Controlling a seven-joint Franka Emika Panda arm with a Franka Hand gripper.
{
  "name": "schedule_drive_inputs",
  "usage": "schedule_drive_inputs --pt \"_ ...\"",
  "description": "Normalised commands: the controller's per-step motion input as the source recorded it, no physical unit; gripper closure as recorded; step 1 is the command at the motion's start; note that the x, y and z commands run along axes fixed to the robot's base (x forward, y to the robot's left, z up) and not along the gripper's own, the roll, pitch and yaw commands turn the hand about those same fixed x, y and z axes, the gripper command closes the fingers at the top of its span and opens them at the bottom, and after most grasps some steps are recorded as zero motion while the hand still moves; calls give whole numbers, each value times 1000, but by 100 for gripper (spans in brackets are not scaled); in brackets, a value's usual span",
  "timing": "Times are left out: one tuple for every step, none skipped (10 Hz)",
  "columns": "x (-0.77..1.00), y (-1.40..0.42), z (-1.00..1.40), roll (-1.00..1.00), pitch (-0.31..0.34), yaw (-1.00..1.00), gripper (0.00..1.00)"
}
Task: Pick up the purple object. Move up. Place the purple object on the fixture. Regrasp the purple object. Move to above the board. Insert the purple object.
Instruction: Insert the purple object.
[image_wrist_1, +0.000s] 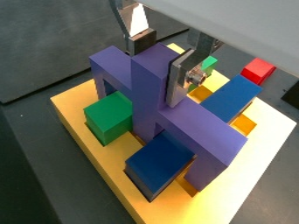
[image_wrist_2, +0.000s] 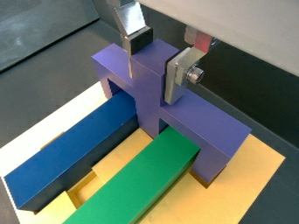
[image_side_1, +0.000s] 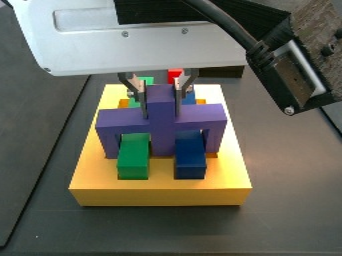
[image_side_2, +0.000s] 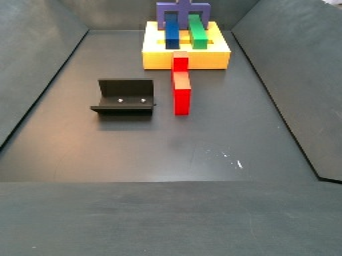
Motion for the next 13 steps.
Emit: schedule_drive_inputs --pt "83 -109 0 -119 30 -97 100" --pt "83 -137 0 -123 34 -80 100" --pt "86 -83 57 -109 49 -91 100" --pt "54 0 0 -11 36 -109 100" --pt "0 60 -243 -3 0 -43 100" --pt "3 77 -246 0 0 0 100" --pt "20 51 -263 51 13 0 100" --pt "0 14 -291 0 4 6 100" --pt "0 11 -263 -27 0 0 100" --pt "0 0 -243 0 3 29 100" --pt "0 0 -206 47 57 51 100" --pt "0 23 -211 16 40 83 100" --pt "209 20 -71 73 119 80 100"
